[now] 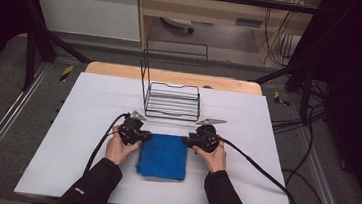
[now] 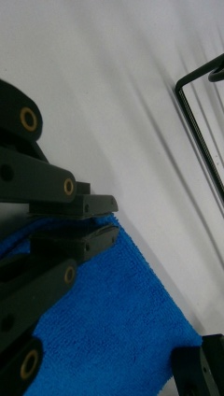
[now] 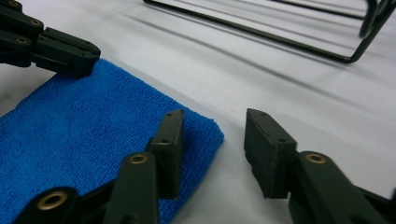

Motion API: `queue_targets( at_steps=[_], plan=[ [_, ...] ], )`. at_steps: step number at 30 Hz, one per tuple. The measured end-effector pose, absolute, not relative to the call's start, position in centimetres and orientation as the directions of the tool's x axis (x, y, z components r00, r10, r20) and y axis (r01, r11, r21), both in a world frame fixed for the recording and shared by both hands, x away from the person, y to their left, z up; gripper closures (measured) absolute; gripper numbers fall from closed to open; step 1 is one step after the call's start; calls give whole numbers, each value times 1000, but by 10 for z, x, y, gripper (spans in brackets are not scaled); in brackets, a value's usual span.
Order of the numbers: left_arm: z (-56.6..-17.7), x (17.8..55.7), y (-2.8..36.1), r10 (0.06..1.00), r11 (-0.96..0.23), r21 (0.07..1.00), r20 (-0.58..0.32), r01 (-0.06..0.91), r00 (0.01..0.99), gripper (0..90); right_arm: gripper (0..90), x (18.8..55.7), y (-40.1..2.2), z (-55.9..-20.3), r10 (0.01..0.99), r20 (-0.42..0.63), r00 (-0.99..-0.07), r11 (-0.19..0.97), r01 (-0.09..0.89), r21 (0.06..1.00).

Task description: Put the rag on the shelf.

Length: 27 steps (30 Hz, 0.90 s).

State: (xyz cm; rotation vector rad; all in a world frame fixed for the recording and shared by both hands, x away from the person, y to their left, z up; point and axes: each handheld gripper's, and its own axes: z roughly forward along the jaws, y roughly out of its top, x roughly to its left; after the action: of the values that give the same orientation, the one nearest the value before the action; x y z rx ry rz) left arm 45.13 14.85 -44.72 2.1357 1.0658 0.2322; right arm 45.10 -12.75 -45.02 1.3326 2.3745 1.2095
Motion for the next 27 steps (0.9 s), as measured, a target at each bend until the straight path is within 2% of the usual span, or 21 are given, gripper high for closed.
queue_targets(
  at_steps=[6,12,18,27],
  plan=[
    [-447,451,148,751,-402,675,-143,619,644,832,749,452,-125,-453,763,276,-585,270,675,686],
    [-446,451,148,753,-393,675,-153,624,640,836,842,452,-123,-452,758,294,-582,277,695,664],
    [-443,452,155,744,-361,676,-207,643,635,848,864,451,-124,-446,753,302,-584,272,695,666],
    [-424,440,160,725,-340,729,-199,594,660,849,865,439,-129,-426,734,292,-613,253,645,721]
  ],
)
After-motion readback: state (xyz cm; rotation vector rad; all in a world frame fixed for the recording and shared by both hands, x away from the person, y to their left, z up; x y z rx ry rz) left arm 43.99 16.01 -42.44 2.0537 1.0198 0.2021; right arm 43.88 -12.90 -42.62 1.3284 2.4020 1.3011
